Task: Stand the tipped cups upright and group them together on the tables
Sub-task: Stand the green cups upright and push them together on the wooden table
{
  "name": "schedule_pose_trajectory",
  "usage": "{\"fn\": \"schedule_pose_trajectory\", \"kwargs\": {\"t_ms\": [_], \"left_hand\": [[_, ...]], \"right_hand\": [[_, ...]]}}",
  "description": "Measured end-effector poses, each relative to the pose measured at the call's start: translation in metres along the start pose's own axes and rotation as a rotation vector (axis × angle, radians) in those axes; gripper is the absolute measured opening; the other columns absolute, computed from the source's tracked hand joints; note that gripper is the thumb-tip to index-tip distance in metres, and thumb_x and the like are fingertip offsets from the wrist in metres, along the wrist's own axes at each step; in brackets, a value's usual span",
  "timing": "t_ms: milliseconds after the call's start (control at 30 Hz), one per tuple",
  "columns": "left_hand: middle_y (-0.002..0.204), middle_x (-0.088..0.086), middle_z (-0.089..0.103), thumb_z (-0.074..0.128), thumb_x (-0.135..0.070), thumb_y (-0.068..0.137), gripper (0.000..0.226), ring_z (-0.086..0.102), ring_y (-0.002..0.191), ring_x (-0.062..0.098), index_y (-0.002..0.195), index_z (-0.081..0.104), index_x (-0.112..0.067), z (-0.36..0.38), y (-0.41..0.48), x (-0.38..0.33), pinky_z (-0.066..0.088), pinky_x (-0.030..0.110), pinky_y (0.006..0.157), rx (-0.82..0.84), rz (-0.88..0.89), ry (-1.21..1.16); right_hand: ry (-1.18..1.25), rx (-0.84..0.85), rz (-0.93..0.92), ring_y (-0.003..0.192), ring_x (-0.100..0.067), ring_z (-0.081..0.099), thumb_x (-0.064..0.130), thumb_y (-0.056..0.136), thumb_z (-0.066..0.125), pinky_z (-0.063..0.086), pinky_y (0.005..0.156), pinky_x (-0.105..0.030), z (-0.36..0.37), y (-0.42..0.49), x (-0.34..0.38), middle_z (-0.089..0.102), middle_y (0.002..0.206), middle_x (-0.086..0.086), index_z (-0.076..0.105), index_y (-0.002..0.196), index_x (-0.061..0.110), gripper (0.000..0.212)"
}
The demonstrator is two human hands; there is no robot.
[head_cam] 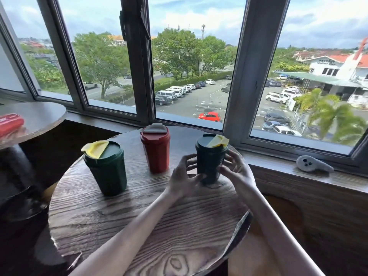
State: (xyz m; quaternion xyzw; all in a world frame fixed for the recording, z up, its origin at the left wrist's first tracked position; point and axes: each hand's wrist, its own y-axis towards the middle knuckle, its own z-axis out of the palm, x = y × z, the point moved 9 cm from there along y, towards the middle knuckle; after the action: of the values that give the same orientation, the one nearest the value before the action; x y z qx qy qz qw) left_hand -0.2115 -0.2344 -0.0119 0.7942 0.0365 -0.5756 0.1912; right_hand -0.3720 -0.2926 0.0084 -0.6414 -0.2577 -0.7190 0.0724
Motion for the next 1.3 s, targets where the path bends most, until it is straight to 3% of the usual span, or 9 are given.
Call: {"fn": "schedule_pose_trajectory", "kwargs": {"t_ms": [233,367,533,633,733,900,1000,1167,1300], "left_hand": [[0.109,-0.002,0.064,0.073,-0.02,0.082,0.042,0.063,0.097,0.005,0.118,0.052,-0.018,-0.045,-0.05,-0.025,0.053,0.019,0.081,-0.173,-0.017,0.074],[0.097,-0.006,0.056,0.073,-0.021,0.081,0.035,0.054,0.085,0.005,0.109,0.052,-0.022,-0.113,-0.107,-0.033,0.045,0.018,0.075,-0.545,0.027,0.105],[0.119,0.005,0.029,0.069,-0.044,0.06,0.082,0.037,0.107,0.017,0.125,0.037,-0.007,-0.187,-0.154,-0.018,0.033,0.01,0.093,-1.024,0.029,0.082],[0.123,0.012,0.032,0.076,-0.045,0.054,0.097,0.033,0.114,0.021,0.131,0.03,-0.007,-0.211,-0.141,-0.003,0.034,0.031,0.1,-0.999,-0.089,0.136],[0.133,0.018,0.034,0.087,-0.029,0.059,0.098,0.033,0.125,0.029,0.134,0.026,-0.012,-0.225,-0.123,0.016,0.032,0.046,0.106,-0.87,-0.182,0.191],[0.131,0.007,0.047,0.087,-0.03,0.064,0.085,0.046,0.121,0.017,0.129,0.033,-0.023,-0.228,-0.104,0.027,0.043,0.033,0.098,-0.611,-0.192,0.077],[0.121,0.004,0.059,0.086,-0.028,0.064,0.076,0.058,0.108,0.017,0.125,0.042,-0.017,-0.231,-0.1,0.02,0.049,0.024,0.081,-0.558,-0.179,0.112],[0.115,0.002,0.059,0.088,-0.026,0.061,0.078,0.059,0.1,0.015,0.124,0.044,-0.013,-0.227,-0.095,-0.001,0.05,0.023,0.078,-0.571,-0.1,0.153],[0.11,-0.004,0.058,0.089,-0.026,0.059,0.075,0.06,0.095,0.008,0.119,0.044,-0.017,-0.209,-0.083,-0.014,0.053,0.022,0.075,-0.557,-0.066,0.089]], "right_hand": [[-0.258,-0.076,0.029,0.12,-0.021,0.052,0.022,0.067,0.083,0.046,0.099,-0.039,0.006,-0.003,-0.015,0.054,0.128,-0.007,0.038,0.132,0.02,0.079],[-0.33,-0.208,0.016,0.115,-0.021,0.055,0.018,0.064,0.085,0.05,0.096,-0.046,0.013,-0.002,-0.016,0.052,0.129,-0.01,0.034,0.134,0.02,0.087],[-0.418,-0.291,-0.035,0.118,-0.027,0.048,0.021,0.058,0.088,0.045,0.1,-0.043,0.022,-0.003,-0.013,0.044,0.127,-0.009,0.031,0.136,0.016,0.097],[-0.436,-0.304,-0.048,0.119,-0.03,0.045,0.017,0.059,0.087,0.043,0.1,-0.041,0.024,-0.005,-0.011,0.039,0.124,-0.007,0.03,0.137,0.013,0.097],[-0.408,-0.308,-0.024,0.119,-0.031,0.049,0.038,0.051,0.083,0.047,0.098,-0.05,0.023,-0.007,-0.011,0.043,0.128,-0.007,0.028,0.13,0.033,0.096],[-0.346,-0.297,0.006,0.114,-0.027,0.056,0.01,0.063,0.085,0.053,0.091,-0.051,0.022,-0.006,-0.012,0.047,0.132,-0.013,0.03,0.129,0.031,0.088],[-0.357,-0.305,0.006,0.113,-0.026,0.057,0.022,0.058,0.085,0.054,0.089,-0.052,0.019,-0.006,-0.016,0.05,0.13,-0.013,0.032,0.126,0.034,0.088],[-0.291,-0.249,-0.013,0.103,-0.017,0.056,0.006,0.061,0.084,0.055,0.081,-0.044,0.037,-0.003,-0.005,0.053,0.122,-0.005,0.035,0.131,0.018,0.086],[-0.286,-0.157,-0.067,0.103,-0.009,0.057,0.021,0.054,0.08,0.052,0.084,-0.038,0.072,-0.002,0.01,0.054,0.111,0.016,0.038,0.127,0.019,0.084]]}}
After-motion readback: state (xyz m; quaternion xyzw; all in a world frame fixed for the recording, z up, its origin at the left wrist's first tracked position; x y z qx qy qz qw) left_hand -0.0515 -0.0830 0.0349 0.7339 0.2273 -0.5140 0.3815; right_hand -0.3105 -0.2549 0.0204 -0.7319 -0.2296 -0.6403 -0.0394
